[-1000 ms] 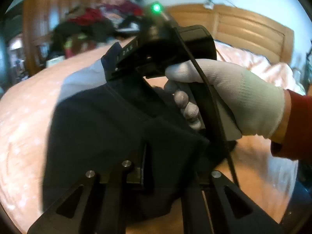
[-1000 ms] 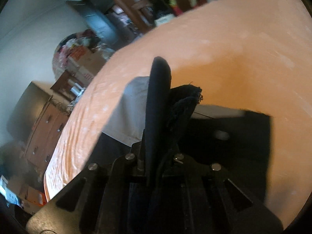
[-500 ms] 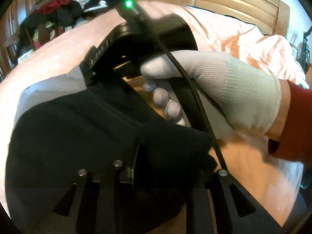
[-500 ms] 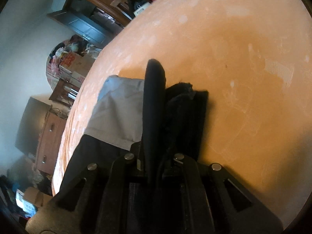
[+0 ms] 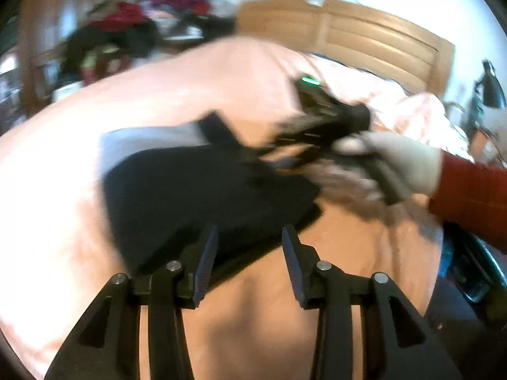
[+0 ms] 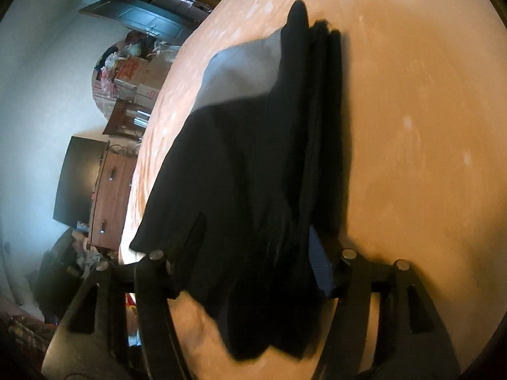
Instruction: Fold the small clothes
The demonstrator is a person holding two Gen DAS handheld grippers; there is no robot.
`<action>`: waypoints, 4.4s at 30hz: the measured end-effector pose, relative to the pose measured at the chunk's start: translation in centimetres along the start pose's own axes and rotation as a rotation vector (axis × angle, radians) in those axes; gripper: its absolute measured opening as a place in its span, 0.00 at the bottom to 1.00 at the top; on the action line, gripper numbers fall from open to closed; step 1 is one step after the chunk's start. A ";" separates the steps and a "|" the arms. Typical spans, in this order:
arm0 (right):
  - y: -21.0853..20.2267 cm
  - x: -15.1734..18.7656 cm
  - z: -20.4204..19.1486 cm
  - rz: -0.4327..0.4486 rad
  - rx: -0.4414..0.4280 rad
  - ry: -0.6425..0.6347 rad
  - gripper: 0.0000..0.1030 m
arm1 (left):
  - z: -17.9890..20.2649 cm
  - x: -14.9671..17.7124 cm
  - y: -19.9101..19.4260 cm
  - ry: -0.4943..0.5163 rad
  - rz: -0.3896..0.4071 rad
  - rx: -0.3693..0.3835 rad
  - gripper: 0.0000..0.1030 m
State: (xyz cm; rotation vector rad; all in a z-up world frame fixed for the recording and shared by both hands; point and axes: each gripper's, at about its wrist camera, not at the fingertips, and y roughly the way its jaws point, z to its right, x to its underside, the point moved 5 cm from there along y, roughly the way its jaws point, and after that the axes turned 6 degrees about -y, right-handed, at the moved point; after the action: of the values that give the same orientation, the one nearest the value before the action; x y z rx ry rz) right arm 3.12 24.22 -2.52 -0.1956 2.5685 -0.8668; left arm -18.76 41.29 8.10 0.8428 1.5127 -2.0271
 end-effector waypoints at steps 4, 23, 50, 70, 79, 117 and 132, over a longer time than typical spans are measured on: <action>-0.2 1.8 -0.2 0.007 0.007 0.013 0.64 | -5.5 2.0 -2.8 -0.120 0.013 -0.121 0.43; -1.1 4.7 1.2 0.115 -0.017 0.084 0.27 | -4.9 2.0 7.2 -0.018 -0.068 -0.221 0.50; -0.3 5.7 4.2 0.169 -0.047 0.090 0.00 | -8.0 -1.4 0.4 0.009 0.102 -0.134 0.36; -0.6 6.3 4.7 0.192 -0.106 0.072 0.00 | -6.1 3.3 9.0 0.183 -0.135 -0.113 0.37; -0.6 6.2 4.5 0.203 -0.118 0.067 0.00 | -8.5 -5.8 4.3 0.057 0.046 0.025 0.28; -1.5 6.4 2.3 0.213 0.015 0.030 0.12 | -7.0 5.8 5.0 0.159 -0.234 0.061 0.32; -2.0 16.2 -8.3 0.116 0.721 -0.343 0.89 | -20.0 9.5 0.8 -0.308 -0.195 -0.409 0.84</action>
State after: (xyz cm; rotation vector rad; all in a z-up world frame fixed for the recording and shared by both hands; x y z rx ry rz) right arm -15.07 22.90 -0.97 0.0236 1.8029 -1.4921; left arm -21.01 60.15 -3.25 0.2187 1.7872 -1.7762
